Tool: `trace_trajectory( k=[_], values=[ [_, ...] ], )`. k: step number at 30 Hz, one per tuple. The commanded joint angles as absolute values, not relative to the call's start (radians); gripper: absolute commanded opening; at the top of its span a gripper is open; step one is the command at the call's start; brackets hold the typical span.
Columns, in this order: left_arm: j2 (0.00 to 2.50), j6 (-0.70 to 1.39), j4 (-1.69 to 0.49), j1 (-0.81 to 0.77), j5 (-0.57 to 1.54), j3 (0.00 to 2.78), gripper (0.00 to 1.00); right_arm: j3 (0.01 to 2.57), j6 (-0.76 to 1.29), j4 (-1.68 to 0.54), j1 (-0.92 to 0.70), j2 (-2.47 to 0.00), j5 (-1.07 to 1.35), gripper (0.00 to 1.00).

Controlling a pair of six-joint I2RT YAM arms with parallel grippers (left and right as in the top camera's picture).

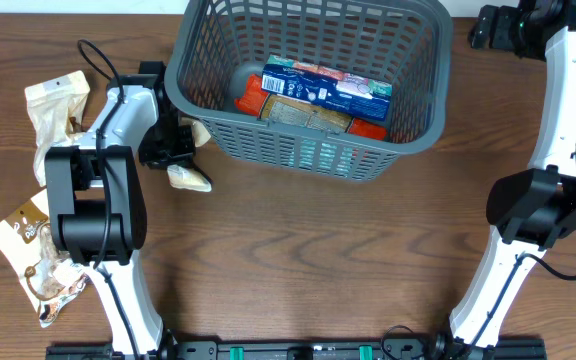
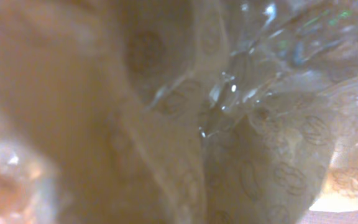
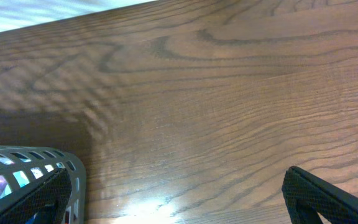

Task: Pack container
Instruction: 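Grasp the beige pouch with the left gripper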

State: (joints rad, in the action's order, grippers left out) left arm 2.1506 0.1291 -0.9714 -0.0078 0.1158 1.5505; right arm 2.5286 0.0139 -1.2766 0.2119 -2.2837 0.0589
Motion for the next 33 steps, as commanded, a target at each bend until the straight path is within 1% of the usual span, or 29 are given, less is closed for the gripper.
trace_trajectory(
  k=[1,11,18,21,33],
  values=[
    [2.131,0.125,-0.998,-0.002,0.109,1.541,0.10,2.523,-0.006,-1.285,0.209,-2.282,0.060,0.99],
    [1.819,0.143,-0.998,0.026,0.104,1.541,0.10,2.523,-0.017,-1.296,0.209,-2.282,0.059,0.99],
    [1.629,0.144,-1.001,0.031,-0.010,1.541,0.10,2.523,-0.017,-1.299,0.209,-2.282,0.059,0.99],
    [1.580,0.159,-1.001,0.031,-0.014,1.541,0.10,2.523,-0.017,-1.302,0.209,-2.282,0.059,0.99],
    [1.489,0.324,-0.997,0.082,-0.020,1.541,0.10,2.523,-0.040,-1.328,0.209,-2.282,0.057,0.99]
  ],
)
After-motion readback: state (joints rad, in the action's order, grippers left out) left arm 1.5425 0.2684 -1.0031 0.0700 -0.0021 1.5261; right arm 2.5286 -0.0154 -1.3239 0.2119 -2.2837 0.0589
